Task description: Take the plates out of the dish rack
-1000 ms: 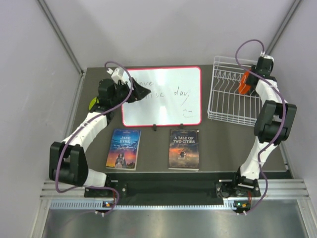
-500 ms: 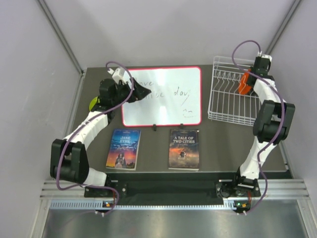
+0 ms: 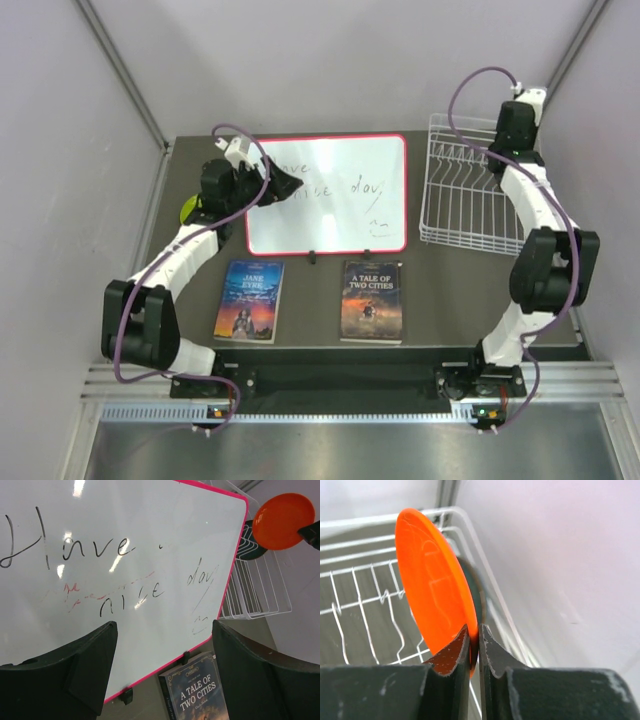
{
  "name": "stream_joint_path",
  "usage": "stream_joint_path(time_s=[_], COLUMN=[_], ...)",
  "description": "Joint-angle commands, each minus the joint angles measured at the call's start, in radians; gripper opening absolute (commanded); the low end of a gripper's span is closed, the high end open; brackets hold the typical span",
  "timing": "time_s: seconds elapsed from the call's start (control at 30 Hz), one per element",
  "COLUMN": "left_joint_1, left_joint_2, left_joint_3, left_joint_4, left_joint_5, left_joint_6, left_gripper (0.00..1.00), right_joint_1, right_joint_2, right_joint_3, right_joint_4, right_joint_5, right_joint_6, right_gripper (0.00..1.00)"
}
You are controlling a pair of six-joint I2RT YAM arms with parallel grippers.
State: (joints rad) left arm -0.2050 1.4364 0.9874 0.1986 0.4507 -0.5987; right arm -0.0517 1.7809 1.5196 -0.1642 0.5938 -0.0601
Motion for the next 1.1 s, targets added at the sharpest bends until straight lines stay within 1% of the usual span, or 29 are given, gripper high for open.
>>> stream_joint_path(time_s=[0.0,0.03,0.1,0.13,0.17,0.2,0.23,0.27,0.33,0.37,0.47,0.57,0.6,0.67,0.8,0.97,1.07], left_joint_1=[-0.004,-0.004,-0.004,-0.004,-0.004,-0.004,-0.004,-0.004,-0.005,-0.004,-0.007,-0.016,-0.019,-0.036,-0.071,-0.118,-0.145], left_joint_2=[-0.005,-0.007,-0.008,-0.014,-0.019,-0.022,-0.031,-0.031,-0.025,-0.019,0.008,0.021,0.025,0.033,0.050,0.067,0.079], left_joint_3=[0.017,0.026,0.048,0.062,0.066,0.065,0.060,0.057,0.050,0.051,0.056,0.045,0.037,0.037,0.030,0.013,0.014], left_joint_4=[0.038,0.035,-0.017,-0.031,-0.042,-0.042,-0.036,-0.027,0.024,0.039,0.111,0.203,0.223,0.259,0.292,0.341,0.344], left_joint_5=[-0.021,-0.026,-0.041,-0.043,-0.038,-0.035,-0.029,-0.017,0.011,0.031,0.100,0.149,0.157,0.164,0.155,0.134,0.126], left_joint_6=[0.025,0.028,0.048,0.056,0.059,0.062,0.057,0.050,0.022,0.010,-0.044,-0.105,-0.133,-0.147,-0.164,-0.181,-0.179], left_gripper=[0.81,0.83,0.84,0.84,0.84,0.85,0.85,0.85,0.86,0.87,0.87,0.87,0.87,0.87,0.86,0.86,0.85], right_joint_1=[0.029,0.036,0.044,0.044,0.077,0.082,0.087,0.107,0.134,0.145,0.196,0.257,0.271,0.317,0.397,0.476,0.500], right_joint_2=[-0.155,-0.179,-0.257,-0.305,-0.326,-0.349,-0.392,-0.415,-0.480,-0.500,-0.569,-0.624,-0.636,-0.660,-0.676,-0.657,-0.652], right_joint_3=[-0.004,-0.025,-0.054,-0.058,-0.065,-0.081,-0.085,-0.097,-0.139,-0.157,-0.231,-0.311,-0.356,-0.393,-0.487,-0.533,-0.567], right_joint_4=[0.028,0.025,-0.007,-0.026,-0.043,-0.072,-0.090,-0.096,-0.109,-0.107,-0.081,-0.038,-0.020,0.017,0.095,0.157,0.225], right_joint_5=[0.066,0.064,0.045,0.016,-0.012,-0.097,-0.151,-0.267,-0.403,-0.520,-0.693,-0.794,-0.819,-0.860,-0.894,-0.914,-0.928], right_joint_6=[-0.004,-0.001,0.026,0.064,0.104,0.124,0.169,0.184,0.239,0.256,0.331,0.399,0.413,0.459,0.517,0.574,0.605], right_gripper=[0.00,0.00,0.00,0.00,0.00,0.00,0.00,0.00,0.00,0.00,0.00,0.00,0.00,0.00,0.00,0.00,0.00])
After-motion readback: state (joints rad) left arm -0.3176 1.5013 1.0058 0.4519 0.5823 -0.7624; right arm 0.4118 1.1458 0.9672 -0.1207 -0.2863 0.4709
